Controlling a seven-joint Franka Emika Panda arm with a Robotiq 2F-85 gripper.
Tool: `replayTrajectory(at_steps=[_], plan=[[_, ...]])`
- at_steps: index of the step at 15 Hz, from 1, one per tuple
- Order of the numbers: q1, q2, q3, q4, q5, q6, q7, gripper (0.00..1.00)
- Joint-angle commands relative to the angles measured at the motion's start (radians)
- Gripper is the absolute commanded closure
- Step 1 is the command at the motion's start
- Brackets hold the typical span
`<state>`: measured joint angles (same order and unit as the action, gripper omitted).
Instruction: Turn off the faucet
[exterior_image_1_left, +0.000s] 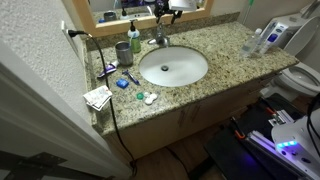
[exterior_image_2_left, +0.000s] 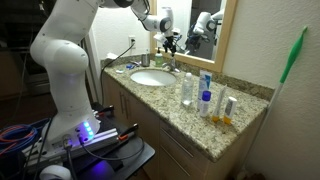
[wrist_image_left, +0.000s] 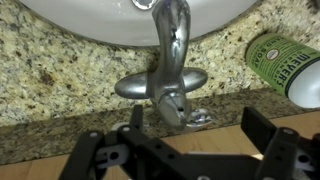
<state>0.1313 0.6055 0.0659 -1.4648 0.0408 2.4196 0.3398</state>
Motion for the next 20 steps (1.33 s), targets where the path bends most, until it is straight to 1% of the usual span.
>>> replayTrajectory(at_steps=[1,4,5,6,12,13,18,20], plan=[[0.015,0.066,-0.016,0.109,0.005,-0.044,-0.025,0.20],[0.017,0.086,-0.015,0.147,0.007,-0.062,-0.027,0.41],[0.016,0.091,-0.013,0.160,0.009,-0.076,-0.030,0.47],[0.017,0.092,-0.014,0.165,0.009,-0.088,-0.029,0.56],[0.010,0.092,-0.012,0.190,0.019,-0.179,-0.036,0.96],[0.010,0.091,-0.012,0.189,0.023,-0.196,-0.033,0.93],[0.020,0.098,-0.015,0.185,0.017,-0.350,-0.019,0.93],[0.026,0.119,-0.012,0.185,0.018,-0.382,-0.023,0.93]])
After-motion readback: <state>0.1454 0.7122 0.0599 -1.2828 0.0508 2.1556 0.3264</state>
